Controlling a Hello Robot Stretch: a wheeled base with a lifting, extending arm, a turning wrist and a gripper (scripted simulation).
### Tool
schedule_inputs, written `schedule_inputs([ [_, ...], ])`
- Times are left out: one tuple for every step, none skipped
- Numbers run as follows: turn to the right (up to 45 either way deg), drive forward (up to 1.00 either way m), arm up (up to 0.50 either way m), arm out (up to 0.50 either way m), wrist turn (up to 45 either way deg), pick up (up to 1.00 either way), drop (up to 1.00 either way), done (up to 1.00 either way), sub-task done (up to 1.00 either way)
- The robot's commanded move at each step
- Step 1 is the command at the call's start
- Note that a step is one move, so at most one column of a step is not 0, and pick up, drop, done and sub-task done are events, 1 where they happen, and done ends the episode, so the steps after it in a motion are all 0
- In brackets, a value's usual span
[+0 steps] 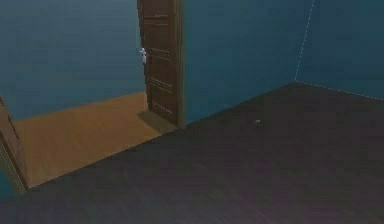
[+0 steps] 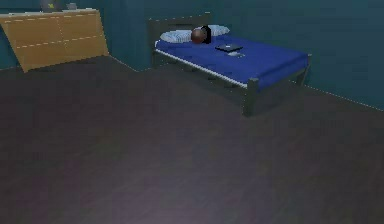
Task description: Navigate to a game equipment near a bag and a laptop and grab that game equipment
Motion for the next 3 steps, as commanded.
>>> schedule_inputs([
  [-9.0,0.0,0.0,0.0,0.0,0.0,0.0,0.0,0.0],
  [0.0,0.15,0.0,0.0,0.0,0.0,0.0,0.0,0.0],
  [-12.0,0.0,0.0,0.0,0.0,0.0,0.0,0.0,0.0],
])
